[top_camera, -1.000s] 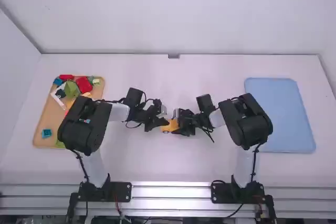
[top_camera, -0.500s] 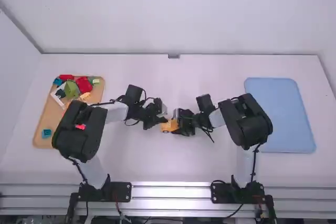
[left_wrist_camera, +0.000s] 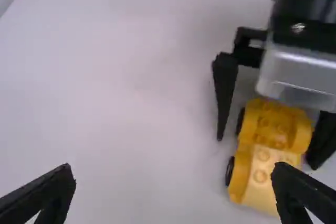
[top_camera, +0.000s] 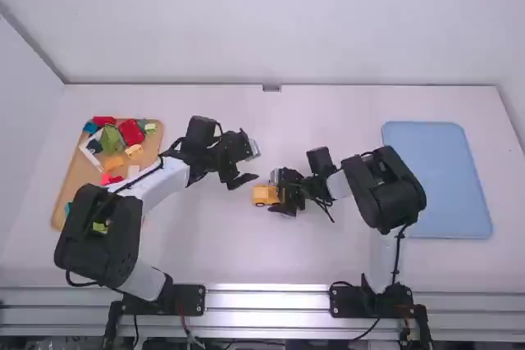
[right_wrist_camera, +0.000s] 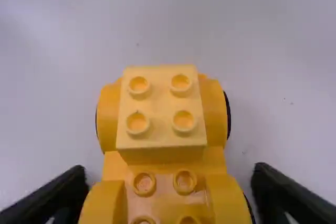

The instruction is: Assemble lego blocks to make yellow taxi

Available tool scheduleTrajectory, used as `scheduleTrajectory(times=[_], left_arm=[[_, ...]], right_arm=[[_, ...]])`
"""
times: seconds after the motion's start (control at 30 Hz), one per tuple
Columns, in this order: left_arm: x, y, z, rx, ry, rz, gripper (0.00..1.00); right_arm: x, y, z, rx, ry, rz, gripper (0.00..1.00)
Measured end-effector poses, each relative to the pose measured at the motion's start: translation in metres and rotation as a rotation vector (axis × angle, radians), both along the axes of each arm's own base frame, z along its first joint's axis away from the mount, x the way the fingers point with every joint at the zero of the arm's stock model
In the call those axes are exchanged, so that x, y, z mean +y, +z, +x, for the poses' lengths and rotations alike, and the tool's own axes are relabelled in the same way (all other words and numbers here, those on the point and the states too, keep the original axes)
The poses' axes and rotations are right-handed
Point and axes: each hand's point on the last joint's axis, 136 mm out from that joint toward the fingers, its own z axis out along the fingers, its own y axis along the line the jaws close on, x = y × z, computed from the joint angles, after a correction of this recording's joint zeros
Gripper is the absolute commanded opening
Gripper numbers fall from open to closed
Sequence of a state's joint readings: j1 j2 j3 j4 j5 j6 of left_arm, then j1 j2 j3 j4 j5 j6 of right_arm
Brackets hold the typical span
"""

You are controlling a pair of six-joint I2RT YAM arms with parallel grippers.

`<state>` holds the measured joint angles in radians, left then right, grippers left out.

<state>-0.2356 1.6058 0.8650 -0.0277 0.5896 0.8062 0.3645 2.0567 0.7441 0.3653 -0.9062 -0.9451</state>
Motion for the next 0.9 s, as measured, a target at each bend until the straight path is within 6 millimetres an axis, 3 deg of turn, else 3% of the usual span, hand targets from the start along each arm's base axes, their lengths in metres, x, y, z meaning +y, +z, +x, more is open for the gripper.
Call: scheduleTrajectory(times=[0.03, 0.17, 0.33, 0.43, 0.5, 0.53, 0.7, 0.77, 0.9], left_arm=[[0.004, -0.002, 0.003, 0.014, 0.039, 0.008, 0.99], [0.008, 0.000, 0.011, 0.025, 0.111, -0.002, 0.99], [0.019, 0.012, 0.034, 0.012, 0.253, -0.058, 0.99], [0.044, 0.016, 0.054, 0.037, 0.446, -0.103, 0.99], [0.079, 0.015, 0.065, 0.107, 0.695, -0.148, 0.99], [0.086, 0.014, 0.066, 0.121, 0.742, -0.153, 0.99], [0.158, 0.008, 0.050, 0.276, 1.136, -0.141, 0.99], [0.178, 0.013, 0.046, 0.313, 1.226, -0.127, 0.99], [0.219, 0.042, 0.050, 0.315, 1.372, -0.140, 0.99]], right_arm=[[0.000, 0.000, 0.000, -0.001, 0.000, -0.001, 1.00], [-0.003, 0.002, -0.001, 0.013, -0.010, -0.018, 0.99], [-0.020, 0.026, -0.001, 0.039, -0.064, -0.079, 0.99], [-0.031, 0.046, 0.001, 0.021, -0.106, -0.122, 0.99], [-0.039, 0.061, 0.005, -0.018, -0.138, -0.159, 0.98], [-0.041, 0.064, 0.006, -0.032, -0.145, -0.166, 0.99], [-0.050, 0.082, 0.022, -0.139, -0.210, -0.218, 0.99], [-0.053, 0.086, 0.026, -0.164, -0.224, -0.228, 0.99], [-0.053, 0.094, 0.034, -0.215, -0.242, -0.227, 0.99]])
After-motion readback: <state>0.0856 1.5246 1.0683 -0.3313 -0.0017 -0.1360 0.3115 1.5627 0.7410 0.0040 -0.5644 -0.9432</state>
